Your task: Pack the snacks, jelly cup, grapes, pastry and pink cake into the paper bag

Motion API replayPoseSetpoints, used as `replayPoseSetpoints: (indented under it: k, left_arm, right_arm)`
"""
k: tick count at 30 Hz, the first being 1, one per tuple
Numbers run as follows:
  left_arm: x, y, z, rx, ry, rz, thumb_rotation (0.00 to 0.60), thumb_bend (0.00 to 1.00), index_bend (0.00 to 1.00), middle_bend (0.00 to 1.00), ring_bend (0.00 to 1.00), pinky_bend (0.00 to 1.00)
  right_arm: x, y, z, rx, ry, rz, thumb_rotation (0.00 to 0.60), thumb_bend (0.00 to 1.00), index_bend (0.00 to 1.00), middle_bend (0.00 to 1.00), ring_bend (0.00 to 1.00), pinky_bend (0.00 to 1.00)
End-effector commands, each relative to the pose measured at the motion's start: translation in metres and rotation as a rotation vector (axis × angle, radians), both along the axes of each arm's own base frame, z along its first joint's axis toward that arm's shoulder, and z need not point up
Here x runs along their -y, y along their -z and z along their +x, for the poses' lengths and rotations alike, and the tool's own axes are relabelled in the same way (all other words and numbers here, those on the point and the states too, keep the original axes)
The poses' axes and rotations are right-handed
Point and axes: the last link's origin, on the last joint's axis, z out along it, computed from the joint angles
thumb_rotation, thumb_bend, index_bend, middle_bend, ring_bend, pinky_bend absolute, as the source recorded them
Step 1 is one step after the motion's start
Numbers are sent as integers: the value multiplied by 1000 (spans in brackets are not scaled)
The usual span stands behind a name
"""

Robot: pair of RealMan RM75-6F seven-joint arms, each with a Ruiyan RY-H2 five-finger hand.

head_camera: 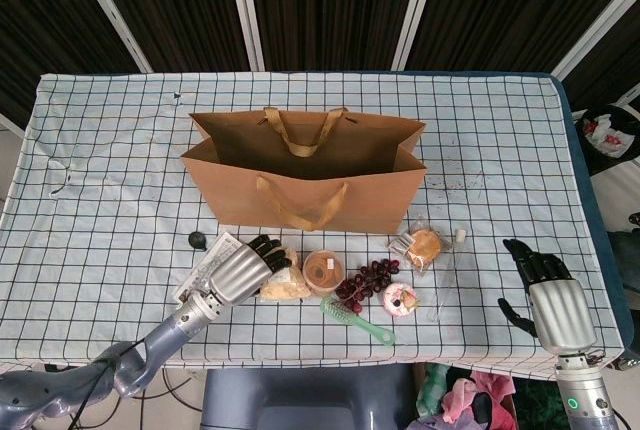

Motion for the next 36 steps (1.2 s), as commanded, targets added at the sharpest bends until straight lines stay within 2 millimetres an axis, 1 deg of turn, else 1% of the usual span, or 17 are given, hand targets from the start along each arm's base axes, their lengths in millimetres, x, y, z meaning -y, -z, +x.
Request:
replayPoseSetpoints:
  k: [1, 3, 4, 8, 13, 15, 18, 19, 22, 24, 25, 28, 30, 33, 36]
  left_arm:
    - [-3, -18, 2, 73, 10, 35, 600, 438, 392, 439, 263, 329]
    - [-3, -31, 3, 108, 23, 60, 600, 435, 390, 438, 263, 329]
    - [-2, -42, 5, 144, 32, 75, 600, 432, 390, 437, 263, 329]
    - [5, -74, 13, 252, 67, 96, 600, 427, 389, 434, 263, 328]
    - [16, -120, 36, 370, 176, 155, 600, 427, 395, 434, 263, 329]
    - [17, -135, 47, 390, 214, 192, 600, 427, 392, 433, 263, 329]
    - [15, -154, 64, 420, 249, 226, 600, 426, 389, 430, 263, 329]
    - [13, -163, 73, 430, 260, 236, 600, 425, 389, 430, 263, 329]
    - [7, -177, 90, 444, 274, 250, 600, 424, 389, 429, 263, 329]
    - [0, -188, 103, 458, 285, 281, 600, 424, 387, 428, 263, 329]
    - [-8, -195, 114, 459, 285, 312, 600, 424, 386, 426, 263, 329]
    - [-26, -201, 132, 437, 253, 339, 600, 424, 384, 423, 263, 329]
    - [-42, -200, 145, 405, 214, 316, 600, 424, 384, 419, 263, 333]
    - [-58, -195, 156, 380, 168, 284, 600, 424, 383, 414, 263, 354]
    - [-70, -189, 162, 379, 103, 241, 600, 422, 381, 413, 263, 358]
  right_arm:
    - [0, 0, 0, 0, 0, -1, 600, 173, 115, 154, 247, 238]
    - [0, -1, 0, -2, -1, -5, 600, 174, 115, 154, 247, 238]
    - [0, -1, 0, -2, -1, -7, 600, 174, 115, 154, 247, 238]
    - [0, -1, 0, -4, 3, -11, 600, 174, 115, 155, 247, 238]
    - [1, -2, 0, -5, 8, -18, 600, 174, 115, 154, 248, 238]
    - [1, -2, 0, -6, 7, -22, 600, 174, 115, 154, 247, 238]
    - [1, -2, 1, -10, 7, -23, 600, 173, 115, 154, 247, 238]
    - [1, -3, 1, -12, 7, -26, 600, 173, 115, 154, 247, 238]
    - [1, -4, 0, -21, 8, -35, 600, 174, 115, 155, 247, 238]
    - [1, -4, 0, -20, 11, -36, 600, 174, 115, 154, 247, 238]
    - [2, -3, 0, -19, 14, -35, 600, 174, 115, 154, 247, 238]
    - [2, -2, -1, -21, 16, -29, 600, 174, 115, 154, 247, 238]
    - [3, 0, -1, -25, 18, -24, 600, 174, 115, 154, 247, 238]
    - [3, 1, -2, -27, 20, -21, 600, 174, 115, 155, 247, 238]
    - [4, 2, -3, -27, 22, -17, 600, 174, 115, 154, 247, 238]
